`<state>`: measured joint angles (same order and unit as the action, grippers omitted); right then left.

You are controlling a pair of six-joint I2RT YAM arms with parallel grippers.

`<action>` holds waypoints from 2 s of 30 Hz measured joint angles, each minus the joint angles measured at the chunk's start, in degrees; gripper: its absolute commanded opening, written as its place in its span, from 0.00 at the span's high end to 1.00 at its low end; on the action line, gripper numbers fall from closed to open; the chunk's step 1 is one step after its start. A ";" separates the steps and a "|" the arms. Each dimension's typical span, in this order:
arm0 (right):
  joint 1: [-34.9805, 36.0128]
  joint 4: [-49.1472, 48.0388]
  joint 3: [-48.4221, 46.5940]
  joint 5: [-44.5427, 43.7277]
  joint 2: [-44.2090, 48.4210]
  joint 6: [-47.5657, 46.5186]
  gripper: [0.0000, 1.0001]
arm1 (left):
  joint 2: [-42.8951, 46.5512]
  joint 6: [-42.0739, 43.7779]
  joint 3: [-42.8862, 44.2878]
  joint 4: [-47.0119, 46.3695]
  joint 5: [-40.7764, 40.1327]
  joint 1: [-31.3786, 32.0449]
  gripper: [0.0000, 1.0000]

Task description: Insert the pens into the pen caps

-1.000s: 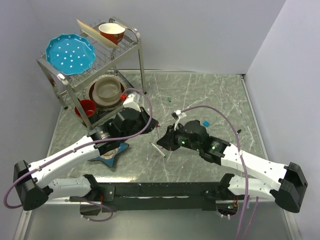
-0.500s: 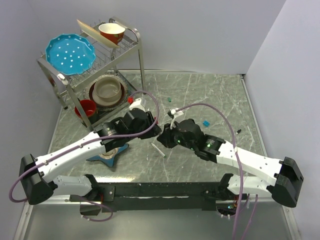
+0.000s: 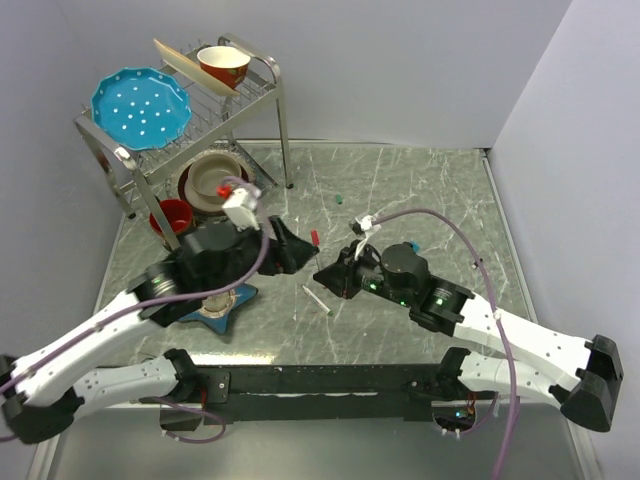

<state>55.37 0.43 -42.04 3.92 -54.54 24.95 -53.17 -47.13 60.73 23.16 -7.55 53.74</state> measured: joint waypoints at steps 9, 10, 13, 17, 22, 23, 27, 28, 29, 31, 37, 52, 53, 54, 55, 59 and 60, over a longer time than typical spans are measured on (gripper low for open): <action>0.00 -6.88 3.96 14.16 6.21 3.41 1.00 | 7.58 10.86 0.00 -7.98 7.52 -0.02 0.17; 0.00 -7.91 4.37 15.89 6.60 3.98 1.00 | 7.56 11.67 -0.09 -8.81 8.98 -0.02 0.17; 0.00 -11.65 5.81 20.15 7.74 5.70 1.00 | 7.58 13.29 -1.29 -10.93 12.57 -0.02 0.19; 0.00 -14.60 6.29 24.06 8.31 7.50 1.00 | 7.52 14.34 -2.14 -11.87 15.08 -0.02 0.23; 0.00 -16.52 6.49 26.08 8.35 8.70 1.00 | 7.06 15.02 -2.16 -12.90 16.76 -0.02 0.29; 0.00 -16.76 6.49 26.27 8.35 8.87 1.00 | 6.75 15.02 -2.16 -12.96 16.85 -0.02 0.33; 0.00 -17.46 6.49 26.99 8.35 9.27 1.00 | 5.46 15.02 -2.16 -12.96 16.98 -0.02 0.39; 0.00 -17.55 6.49 27.04 8.35 9.31 1.00 | 5.25 15.02 -2.16 -12.94 17.00 -0.02 0.41; 0.00 -17.57 6.49 27.08 8.35 9.35 1.00 | 5.16 14.99 -2.16 -12.87 17.00 -0.02 0.47; 0.00 -17.57 6.49 27.12 8.35 9.49 1.00 | 5.20 14.93 -2.16 -12.92 17.03 -0.02 0.61; 0.00 -17.18 6.49 26.56 8.33 9.53 1.00 | 5.22 13.81 -2.23 -14.05 19.37 -0.02 0.99; 1.01 -4.57 4.92 20.35 9.18 3.21 1.00 | 4.15 3.56 -11.04 -23.26 22.60 -1.73 0.99; 1.07 -3.34 4.50 19.50 9.18 2.47 1.00 | 4.11 2.99 -11.45 -23.80 22.43 -1.75 0.99; 1.09 -2.34 4.04 18.78 9.16 1.73 1.00 | 3.85 2.43 -11.89 -24.65 22.23 -1.84 0.99; 1.11 -1.57 3.54 18.16 9.03 1.05 1.00 | 3.61 1.99 -12.35 -25.75 21.97 -1.88 0.99; 1.11 1.57 1.40 15.61 8.33 -1.09 1.00 | 2.60 0.92 -13.20 -28.79 21.57 -2.21 0.99; 1.11 2.78 0.72 14.71 8.24 -1.62 1.00 | 2.14 0.87 -13.25 -29.40 21.55 -2.32 0.99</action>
<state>56.49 3.20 -41.32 18.63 -46.30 23.33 -51.03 -46.26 47.48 -6.24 14.00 51.42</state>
